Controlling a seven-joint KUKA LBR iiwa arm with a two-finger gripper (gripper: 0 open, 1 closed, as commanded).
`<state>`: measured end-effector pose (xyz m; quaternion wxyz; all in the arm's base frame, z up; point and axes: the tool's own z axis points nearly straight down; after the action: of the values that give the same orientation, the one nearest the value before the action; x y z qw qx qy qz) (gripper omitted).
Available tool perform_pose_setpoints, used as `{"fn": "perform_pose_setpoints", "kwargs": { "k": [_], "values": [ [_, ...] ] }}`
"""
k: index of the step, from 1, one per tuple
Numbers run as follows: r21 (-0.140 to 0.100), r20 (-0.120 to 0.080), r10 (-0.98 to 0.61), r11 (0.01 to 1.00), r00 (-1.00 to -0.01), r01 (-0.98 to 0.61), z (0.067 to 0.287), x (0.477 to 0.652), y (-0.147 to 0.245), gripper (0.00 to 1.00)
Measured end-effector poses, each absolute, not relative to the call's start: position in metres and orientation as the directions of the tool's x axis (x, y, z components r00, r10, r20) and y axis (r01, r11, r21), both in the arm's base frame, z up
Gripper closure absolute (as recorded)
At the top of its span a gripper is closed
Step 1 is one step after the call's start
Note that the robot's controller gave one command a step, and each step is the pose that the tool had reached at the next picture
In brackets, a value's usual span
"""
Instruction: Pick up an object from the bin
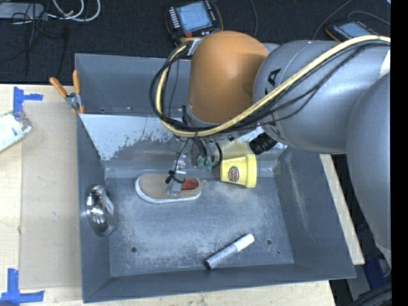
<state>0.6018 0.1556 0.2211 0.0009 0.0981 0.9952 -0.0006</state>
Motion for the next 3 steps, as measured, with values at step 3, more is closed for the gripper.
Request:
{"fn": "perform_pose_setpoints", "kwargs": {
  "k": [3],
  "values": [
    [0.007, -0.008, 0.501, 0.865, -0.865, 0.501, 0.329, 0.612, 0.171, 0.0]
  ]
}}
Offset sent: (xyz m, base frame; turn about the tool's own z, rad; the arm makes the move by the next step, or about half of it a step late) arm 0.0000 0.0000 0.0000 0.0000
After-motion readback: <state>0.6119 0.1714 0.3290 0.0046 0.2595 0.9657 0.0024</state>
